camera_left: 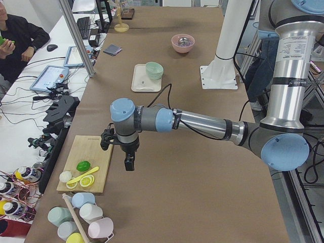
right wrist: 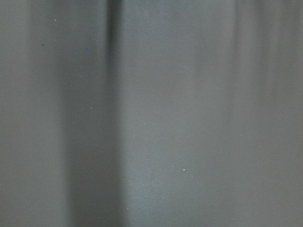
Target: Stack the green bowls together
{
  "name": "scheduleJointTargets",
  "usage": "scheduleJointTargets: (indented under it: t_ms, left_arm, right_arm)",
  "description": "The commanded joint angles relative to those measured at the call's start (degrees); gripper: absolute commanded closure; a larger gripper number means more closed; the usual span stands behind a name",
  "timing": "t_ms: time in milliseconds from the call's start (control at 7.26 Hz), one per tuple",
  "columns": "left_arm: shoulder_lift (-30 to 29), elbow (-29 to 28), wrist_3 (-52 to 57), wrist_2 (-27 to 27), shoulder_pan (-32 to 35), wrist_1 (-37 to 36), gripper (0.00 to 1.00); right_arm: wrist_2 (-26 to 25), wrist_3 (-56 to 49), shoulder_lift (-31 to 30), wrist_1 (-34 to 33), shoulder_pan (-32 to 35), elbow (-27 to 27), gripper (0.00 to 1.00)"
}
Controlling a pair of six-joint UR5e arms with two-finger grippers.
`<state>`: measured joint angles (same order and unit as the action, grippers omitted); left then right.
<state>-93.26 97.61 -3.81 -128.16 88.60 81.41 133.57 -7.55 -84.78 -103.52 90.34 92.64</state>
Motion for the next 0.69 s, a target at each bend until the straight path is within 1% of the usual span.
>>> scheduleJointTargets:
  t_ms: [0,138,551]
  left_arm:
    - [1.4,0.48,0.11,-0.59,-0.01,-0.11,0.02]
    - [1.5,-0.48,0.11,-3.04,-0.01,-0.11,0.02]
    - [1.5,-0.49,0.03,-3.06,-0.01,-0.2,0.02]
  right_arm:
    - [0.2,0.34,-0.21,0.08,0.01,0.26,0.0]
    - [0.2,0.43,-0.12,0.08,0.01,0.27,0.0]
    - [0.2,0.52,0.5,-0.1,0.01,0.35,0.0]
